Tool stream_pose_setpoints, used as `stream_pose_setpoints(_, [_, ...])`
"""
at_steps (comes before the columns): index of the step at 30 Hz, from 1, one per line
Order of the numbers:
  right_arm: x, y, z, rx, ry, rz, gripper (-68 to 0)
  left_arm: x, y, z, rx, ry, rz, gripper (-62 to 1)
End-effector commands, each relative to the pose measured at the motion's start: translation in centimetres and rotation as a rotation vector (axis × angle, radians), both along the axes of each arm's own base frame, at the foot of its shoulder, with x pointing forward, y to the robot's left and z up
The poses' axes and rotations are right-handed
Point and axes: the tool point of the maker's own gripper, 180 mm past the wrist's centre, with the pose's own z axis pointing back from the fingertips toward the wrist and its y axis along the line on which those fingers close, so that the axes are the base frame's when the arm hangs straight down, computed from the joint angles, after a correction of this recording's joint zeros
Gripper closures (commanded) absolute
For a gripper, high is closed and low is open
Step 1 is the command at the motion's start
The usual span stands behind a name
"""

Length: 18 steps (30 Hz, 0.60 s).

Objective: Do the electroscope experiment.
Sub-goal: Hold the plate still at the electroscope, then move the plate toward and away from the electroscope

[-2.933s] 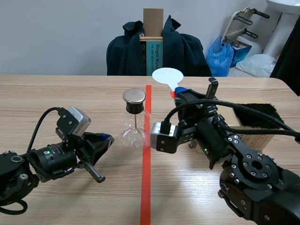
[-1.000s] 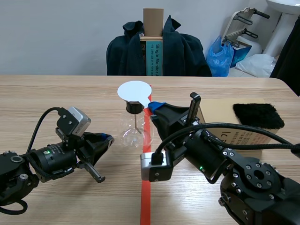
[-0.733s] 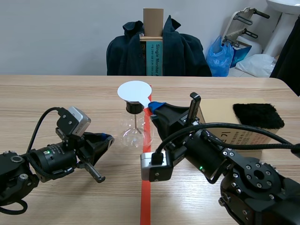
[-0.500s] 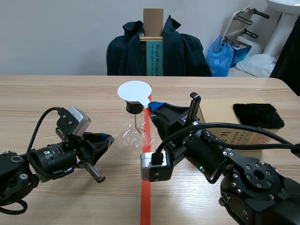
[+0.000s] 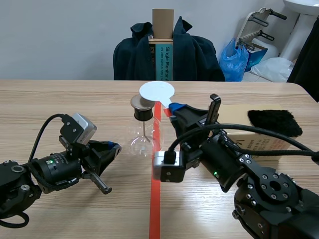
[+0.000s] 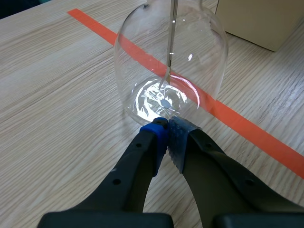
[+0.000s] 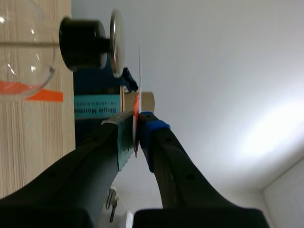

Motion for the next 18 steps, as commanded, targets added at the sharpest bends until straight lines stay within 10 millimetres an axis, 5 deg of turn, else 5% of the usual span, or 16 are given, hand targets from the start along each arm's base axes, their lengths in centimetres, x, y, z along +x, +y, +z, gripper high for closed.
stream_pose_setpoints(1, [0.9, -0.8, 1.1, 0.005, -0.034, -0.031, -0.7, 0.7, -0.3, 1.2, -0.021, -0.033, 0.001, -3.2])
stream_pose_setpoints(11, [2.2, -3.0, 1.2, 0.02, -0.028, -0.174, -0.7, 0.7, -0.3, 1.2, -0.021, -0.033, 0.001, -3.2])
stream_pose_setpoints(18, [2.1, -2.7, 1.2, 0.019, -0.029, -0.158, -0.7, 0.7, -0.3, 1.2, -0.021, -0.033, 0.001, -3.2])
